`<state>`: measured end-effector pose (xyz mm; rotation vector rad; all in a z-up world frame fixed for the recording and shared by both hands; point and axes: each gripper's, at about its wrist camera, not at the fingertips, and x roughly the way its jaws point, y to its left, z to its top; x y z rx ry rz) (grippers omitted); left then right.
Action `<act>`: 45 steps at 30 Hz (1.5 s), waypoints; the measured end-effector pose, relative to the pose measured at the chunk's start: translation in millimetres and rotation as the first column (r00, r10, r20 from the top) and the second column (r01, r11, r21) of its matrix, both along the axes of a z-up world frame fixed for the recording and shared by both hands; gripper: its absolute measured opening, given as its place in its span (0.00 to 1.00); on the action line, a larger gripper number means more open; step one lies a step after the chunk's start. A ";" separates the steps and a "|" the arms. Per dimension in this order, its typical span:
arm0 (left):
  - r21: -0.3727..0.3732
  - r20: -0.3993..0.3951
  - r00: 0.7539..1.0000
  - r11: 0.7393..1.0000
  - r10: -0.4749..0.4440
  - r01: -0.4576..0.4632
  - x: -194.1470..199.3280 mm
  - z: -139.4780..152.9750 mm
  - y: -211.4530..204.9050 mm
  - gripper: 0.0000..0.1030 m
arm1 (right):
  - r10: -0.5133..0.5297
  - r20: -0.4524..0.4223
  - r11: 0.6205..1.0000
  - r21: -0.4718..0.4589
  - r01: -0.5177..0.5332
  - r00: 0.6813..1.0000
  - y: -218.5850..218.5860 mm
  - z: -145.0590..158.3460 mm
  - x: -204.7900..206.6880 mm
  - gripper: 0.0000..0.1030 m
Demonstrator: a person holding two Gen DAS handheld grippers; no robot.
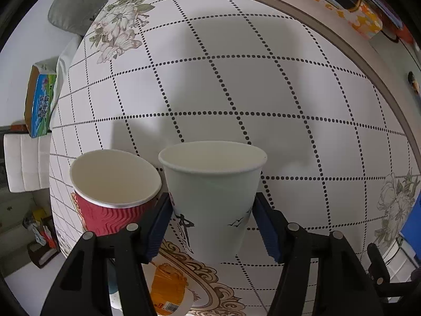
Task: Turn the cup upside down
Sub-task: 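Lift the white cup with the left tool and rotate it rim-up, then lower the upright white cup onto the table and open the left tool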
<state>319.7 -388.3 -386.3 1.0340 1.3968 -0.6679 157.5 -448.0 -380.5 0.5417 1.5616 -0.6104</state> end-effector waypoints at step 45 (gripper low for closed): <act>-0.116 -0.319 0.618 0.618 0.718 -0.777 -74.3 84.6 197.2 0.58 | 0.294 0.117 0.953 0.034 -0.300 0.948 85.2 58.2 -21.8 1.00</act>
